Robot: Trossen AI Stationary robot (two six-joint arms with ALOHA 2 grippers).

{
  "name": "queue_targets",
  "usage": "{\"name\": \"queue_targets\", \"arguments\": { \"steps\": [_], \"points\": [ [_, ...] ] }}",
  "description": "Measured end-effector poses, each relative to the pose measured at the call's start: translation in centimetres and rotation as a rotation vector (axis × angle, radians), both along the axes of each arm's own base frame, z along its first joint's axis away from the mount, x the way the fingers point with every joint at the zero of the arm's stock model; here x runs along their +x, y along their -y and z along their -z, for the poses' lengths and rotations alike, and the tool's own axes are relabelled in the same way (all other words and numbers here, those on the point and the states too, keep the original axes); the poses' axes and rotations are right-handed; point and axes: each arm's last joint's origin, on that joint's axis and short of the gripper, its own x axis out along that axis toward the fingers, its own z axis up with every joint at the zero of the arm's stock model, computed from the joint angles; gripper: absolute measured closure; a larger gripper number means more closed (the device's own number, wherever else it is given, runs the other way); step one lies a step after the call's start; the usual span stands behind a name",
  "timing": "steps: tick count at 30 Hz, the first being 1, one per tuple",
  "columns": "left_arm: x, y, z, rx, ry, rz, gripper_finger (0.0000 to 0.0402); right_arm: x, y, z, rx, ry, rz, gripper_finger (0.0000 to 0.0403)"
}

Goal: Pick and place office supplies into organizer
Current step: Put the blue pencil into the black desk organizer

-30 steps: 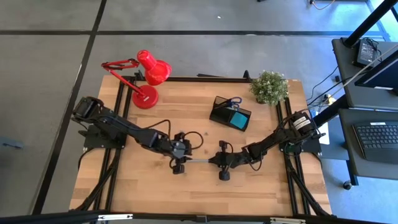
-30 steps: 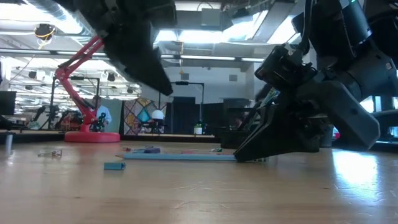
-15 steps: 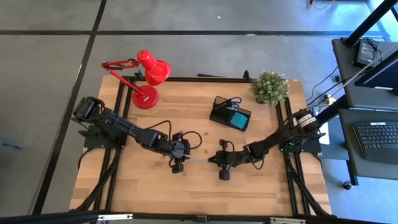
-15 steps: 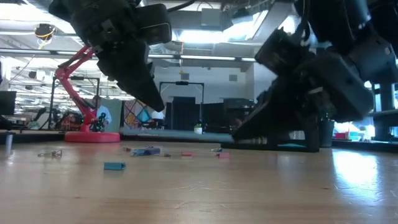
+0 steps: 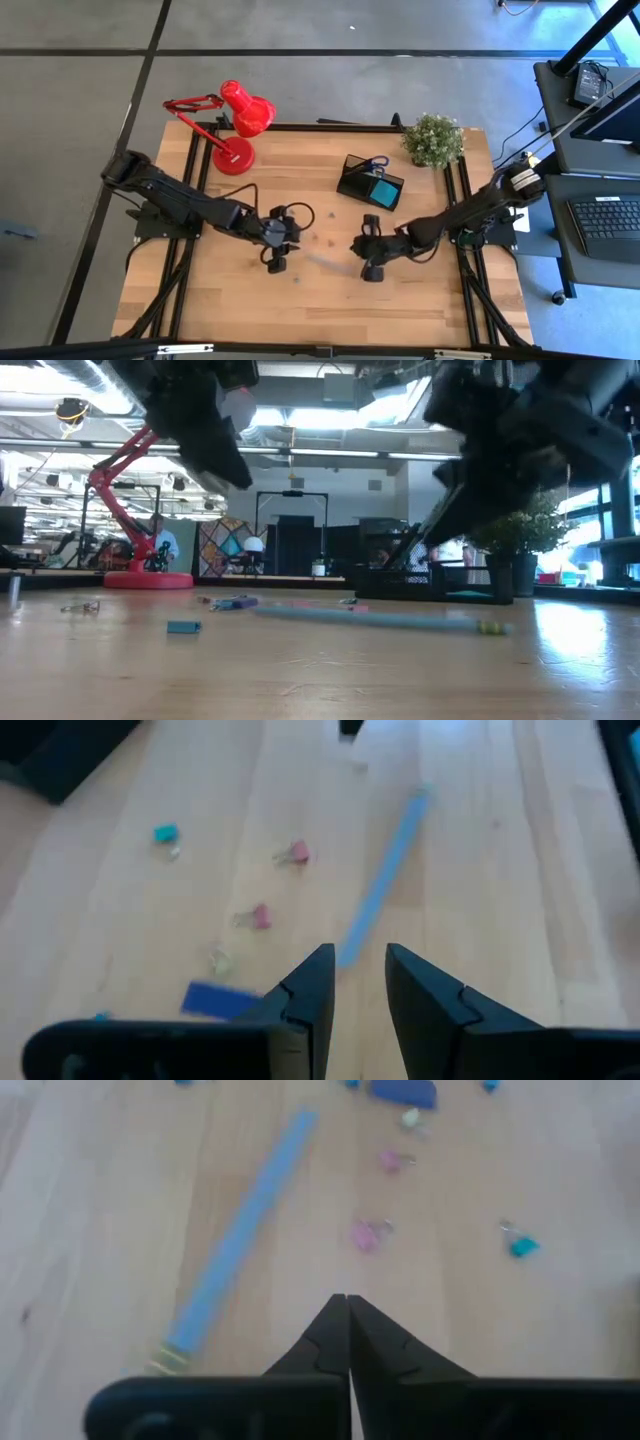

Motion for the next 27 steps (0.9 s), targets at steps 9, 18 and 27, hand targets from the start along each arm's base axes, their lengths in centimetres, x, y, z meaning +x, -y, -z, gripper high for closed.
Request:
{"name": "queue_targets", "arguments": {
  "steps": [9,18,27],
  "points": [
    [0.4,0.6,0.8,-0.021,-0.026,0.087,0.0316,0.6,0.3,-2.6,-0.077,-0.019,0.061,0.0388],
    [1.4,4.4,1.0,0.140,0.118,0.479,0.0315,0.6,0.2,-2.4,-0.025,0.007,0.117,0.0395],
    [3.0,7.3,5.2,0.230,0.111,0.551,0.0303,0.8,0.2,-2.6,-0.009,0.040,0.156,0.0378]
  ]
}}
